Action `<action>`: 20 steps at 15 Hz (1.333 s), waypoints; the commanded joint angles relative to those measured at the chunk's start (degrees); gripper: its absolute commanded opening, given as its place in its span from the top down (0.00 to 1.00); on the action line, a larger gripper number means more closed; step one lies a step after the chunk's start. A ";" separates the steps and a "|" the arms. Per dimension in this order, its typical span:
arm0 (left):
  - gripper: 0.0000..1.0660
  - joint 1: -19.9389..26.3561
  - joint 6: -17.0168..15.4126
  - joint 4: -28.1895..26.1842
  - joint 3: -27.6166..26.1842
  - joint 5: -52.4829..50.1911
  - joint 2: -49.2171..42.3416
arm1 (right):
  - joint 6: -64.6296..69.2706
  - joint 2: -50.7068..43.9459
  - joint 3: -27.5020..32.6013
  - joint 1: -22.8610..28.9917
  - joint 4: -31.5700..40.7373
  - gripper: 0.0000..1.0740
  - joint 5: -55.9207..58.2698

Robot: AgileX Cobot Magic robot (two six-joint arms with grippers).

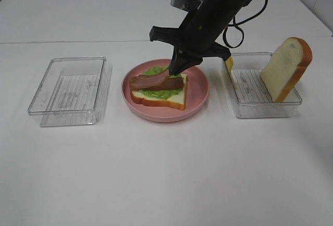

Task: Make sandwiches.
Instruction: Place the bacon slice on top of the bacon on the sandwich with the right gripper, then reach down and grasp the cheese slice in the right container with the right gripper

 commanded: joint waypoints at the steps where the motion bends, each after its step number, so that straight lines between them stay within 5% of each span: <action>1: 0.28 0.00 0.11 0.06 0.29 -0.57 -1.15 | 0.92 -0.34 0.17 -0.17 -0.74 0.69 0.46; 3: 0.28 0.00 0.11 0.06 0.29 -0.57 -1.15 | 0.17 -0.40 0.11 -0.17 -0.80 0.35 1.26; 4: 0.28 0.00 0.11 0.06 0.29 -0.57 -1.15 | -0.92 -0.92 0.11 -0.17 -1.89 0.27 2.29; 10: 0.28 0.00 0.11 0.06 0.29 -0.57 -1.15 | 2.75 -8.82 -2.23 -1.55 -14.44 0.26 12.78; 13: 0.28 0.00 0.11 0.06 0.29 -0.57 -1.15 | 3.67 -8.42 -9.17 -4.18 -18.22 0.26 21.08; 20: 0.28 0.00 0.11 0.06 0.29 -0.57 -1.15 | -0.06 0.63 -17.65 -10.26 -15.53 0.27 17.88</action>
